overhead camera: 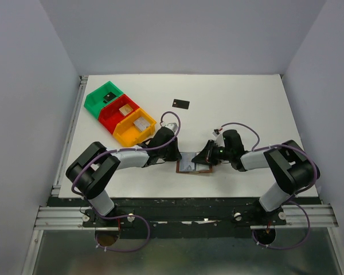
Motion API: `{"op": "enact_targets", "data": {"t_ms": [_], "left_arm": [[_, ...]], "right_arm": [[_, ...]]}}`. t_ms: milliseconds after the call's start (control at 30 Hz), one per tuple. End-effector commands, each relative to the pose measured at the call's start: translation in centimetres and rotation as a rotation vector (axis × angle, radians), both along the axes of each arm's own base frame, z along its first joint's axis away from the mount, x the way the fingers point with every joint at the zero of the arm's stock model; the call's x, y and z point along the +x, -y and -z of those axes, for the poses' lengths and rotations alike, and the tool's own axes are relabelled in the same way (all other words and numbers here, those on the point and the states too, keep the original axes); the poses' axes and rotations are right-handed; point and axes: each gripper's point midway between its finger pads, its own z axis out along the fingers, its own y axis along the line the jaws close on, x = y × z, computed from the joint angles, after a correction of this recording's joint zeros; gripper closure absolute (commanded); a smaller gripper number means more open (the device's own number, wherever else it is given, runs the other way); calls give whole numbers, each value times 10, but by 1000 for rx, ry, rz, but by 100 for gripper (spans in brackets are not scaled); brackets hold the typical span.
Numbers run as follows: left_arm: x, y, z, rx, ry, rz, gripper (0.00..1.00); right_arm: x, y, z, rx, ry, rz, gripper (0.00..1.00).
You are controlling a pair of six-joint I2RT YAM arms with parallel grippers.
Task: Take the credit cards out of the card holder
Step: Remove the credit card from the card holder.
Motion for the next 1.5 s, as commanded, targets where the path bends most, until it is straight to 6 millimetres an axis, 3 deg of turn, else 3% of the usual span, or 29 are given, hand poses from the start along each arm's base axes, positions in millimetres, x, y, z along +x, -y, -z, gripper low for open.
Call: {"op": "enact_targets", "data": {"t_ms": [0,233,500,867,1133,1300,1467], "left_arm": [[-20,-15,23,79,-69,3,100],[-21,-16,26,82,-81,-1,100],[-21,-16,26,84,-82,-5,100],[-20,-16,26,89,-84,-9,100],[-19,-15,26,88,-84,-7,100],[-19,-3,24,52,-86,41,100],[-21,2,23,34,-85,66,100]], "right_arm": [[8,2,-9,14,63,24,83],[7,4,-14,18,75,24,84],[6,8,-16,20,69,26,91],[8,18,-15,5,68,47,90],[7,15,-19,28,70,16,84],[6,8,-21,86,59,-17,75],[6,5,-17,104,35,-24,73]]}}
